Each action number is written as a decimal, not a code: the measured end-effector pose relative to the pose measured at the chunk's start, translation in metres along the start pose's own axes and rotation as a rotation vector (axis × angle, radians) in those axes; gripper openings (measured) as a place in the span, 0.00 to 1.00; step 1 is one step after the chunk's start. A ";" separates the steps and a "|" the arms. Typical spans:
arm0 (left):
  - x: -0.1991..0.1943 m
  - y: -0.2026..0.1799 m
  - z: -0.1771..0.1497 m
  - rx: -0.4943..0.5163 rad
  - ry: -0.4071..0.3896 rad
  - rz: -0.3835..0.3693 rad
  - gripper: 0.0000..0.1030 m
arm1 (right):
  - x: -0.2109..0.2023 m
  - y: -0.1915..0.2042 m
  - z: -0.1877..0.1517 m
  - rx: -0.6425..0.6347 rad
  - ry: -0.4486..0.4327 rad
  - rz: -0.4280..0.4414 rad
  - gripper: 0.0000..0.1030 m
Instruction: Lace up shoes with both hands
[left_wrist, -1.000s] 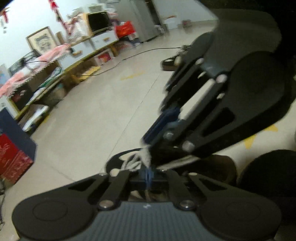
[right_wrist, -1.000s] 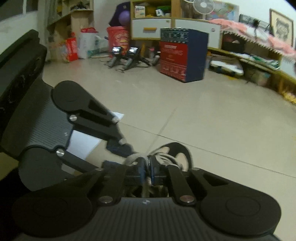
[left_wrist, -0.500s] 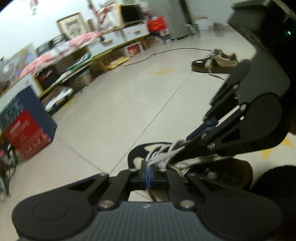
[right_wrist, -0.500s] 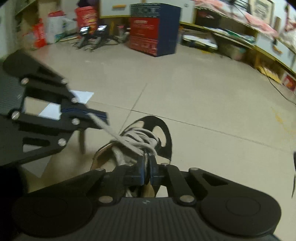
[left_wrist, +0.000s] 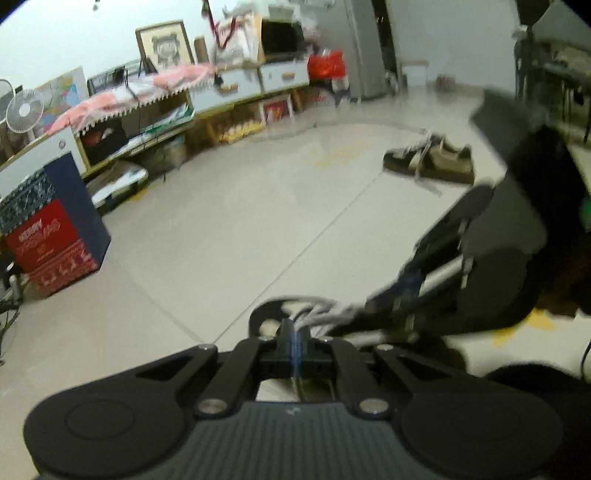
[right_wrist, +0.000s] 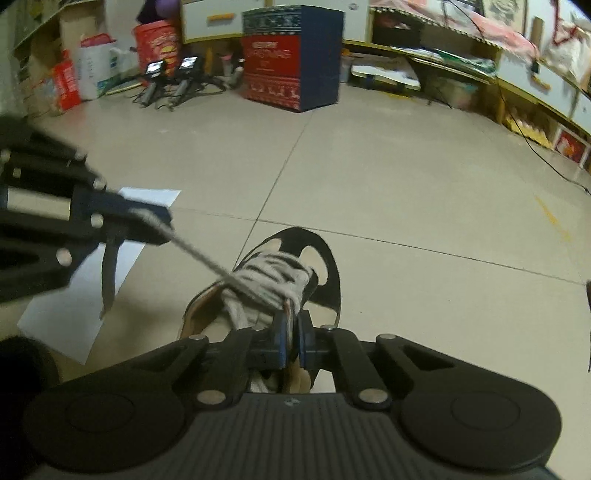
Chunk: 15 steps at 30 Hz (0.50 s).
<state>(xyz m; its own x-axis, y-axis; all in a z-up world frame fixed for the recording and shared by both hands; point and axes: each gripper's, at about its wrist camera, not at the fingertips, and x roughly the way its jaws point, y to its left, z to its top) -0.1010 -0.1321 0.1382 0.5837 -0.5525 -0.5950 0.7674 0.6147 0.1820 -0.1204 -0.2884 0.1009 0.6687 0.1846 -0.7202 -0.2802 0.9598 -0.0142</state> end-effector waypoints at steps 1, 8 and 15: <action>-0.002 -0.002 0.002 -0.001 -0.012 -0.020 0.02 | -0.002 0.003 -0.001 -0.026 -0.009 0.003 0.13; -0.003 -0.014 0.011 0.022 -0.016 -0.083 0.02 | -0.009 0.029 0.002 -0.270 -0.129 -0.016 0.30; -0.015 -0.010 0.010 0.056 -0.053 -0.043 0.04 | -0.019 0.010 0.022 -0.211 -0.231 0.017 0.01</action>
<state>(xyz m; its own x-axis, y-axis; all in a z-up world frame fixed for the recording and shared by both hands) -0.1145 -0.1354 0.1529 0.5617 -0.6079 -0.5612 0.8050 0.5582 0.2010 -0.1207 -0.2775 0.1293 0.7946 0.2662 -0.5456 -0.4134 0.8955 -0.1650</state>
